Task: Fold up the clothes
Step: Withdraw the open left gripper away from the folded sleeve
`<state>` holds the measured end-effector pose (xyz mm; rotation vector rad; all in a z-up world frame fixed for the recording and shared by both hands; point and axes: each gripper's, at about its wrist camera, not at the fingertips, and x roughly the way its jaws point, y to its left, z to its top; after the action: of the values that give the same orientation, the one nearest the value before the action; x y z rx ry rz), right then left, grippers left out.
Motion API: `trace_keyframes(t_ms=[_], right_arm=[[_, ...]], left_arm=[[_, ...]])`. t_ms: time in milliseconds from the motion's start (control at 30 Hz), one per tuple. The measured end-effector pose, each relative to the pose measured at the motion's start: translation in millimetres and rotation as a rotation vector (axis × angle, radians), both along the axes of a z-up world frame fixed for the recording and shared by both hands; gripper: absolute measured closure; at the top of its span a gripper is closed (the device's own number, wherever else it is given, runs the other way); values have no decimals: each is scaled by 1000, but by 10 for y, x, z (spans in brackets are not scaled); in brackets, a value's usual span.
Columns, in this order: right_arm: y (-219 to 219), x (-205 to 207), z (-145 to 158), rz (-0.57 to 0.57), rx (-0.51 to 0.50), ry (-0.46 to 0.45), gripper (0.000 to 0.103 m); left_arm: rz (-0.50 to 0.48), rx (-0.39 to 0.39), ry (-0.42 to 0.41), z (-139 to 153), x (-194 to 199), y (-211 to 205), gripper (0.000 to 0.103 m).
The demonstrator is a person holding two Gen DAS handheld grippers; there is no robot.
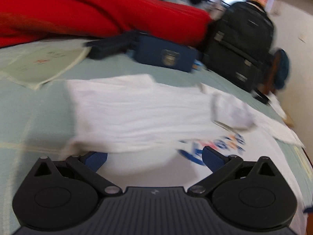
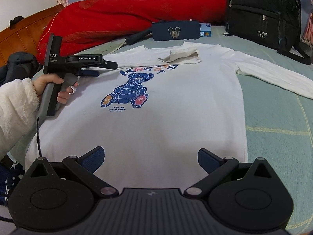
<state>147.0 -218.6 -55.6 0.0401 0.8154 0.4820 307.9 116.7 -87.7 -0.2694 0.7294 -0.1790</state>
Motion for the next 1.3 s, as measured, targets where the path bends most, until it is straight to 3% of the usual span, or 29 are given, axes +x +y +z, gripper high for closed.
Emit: trace_keyframes(t_ms=[100, 233, 367, 500, 567, 633, 700, 767, 933, 1033, 1133, 1233, 1300], right_arm=[[5, 4, 5, 0, -1, 0, 0], [-14, 7, 2, -6, 1, 6, 0], [-29, 6, 8, -14, 6, 6, 0], [-19, 35, 5, -25, 7, 7, 0], [-11, 46, 4, -31, 4, 9, 0], [-6, 50, 0, -33, 1, 10, 0], [-20, 56, -8, -36, -1, 11, 0], [-56, 65, -20, -37, -1, 14, 0], [-168, 150, -76, -50, 10, 31, 0], [-205, 191, -78, -72, 24, 36, 0], [-213, 200, -73, -81, 34, 40, 0], [-215, 187, -64, -97, 14, 43, 0], [-230, 173, -53, -106, 2, 40, 0]], left_arm=[[53, 27, -5, -1, -155, 107, 1], [49, 83, 0, 48, -364, 126, 1], [-5, 74, -43, 296, -407, 115, 1], [-95, 79, -113, 496, -132, -62, 1], [-124, 56, -104, 448, 109, -147, 1], [-87, 69, -67, 289, 341, -163, 1], [-9, 110, 3, 73, 447, -78, 1], [33, 159, 10, -98, 391, 67, 1], [95, 115, 15, 49, 212, 385, 1], [36, 146, -54, 260, 248, 346, 1], [-44, 135, -88, 294, 435, 196, 1], [-92, 132, -67, 159, 680, 74, 1], [-13, 170, 11, -32, 853, 147, 1]])
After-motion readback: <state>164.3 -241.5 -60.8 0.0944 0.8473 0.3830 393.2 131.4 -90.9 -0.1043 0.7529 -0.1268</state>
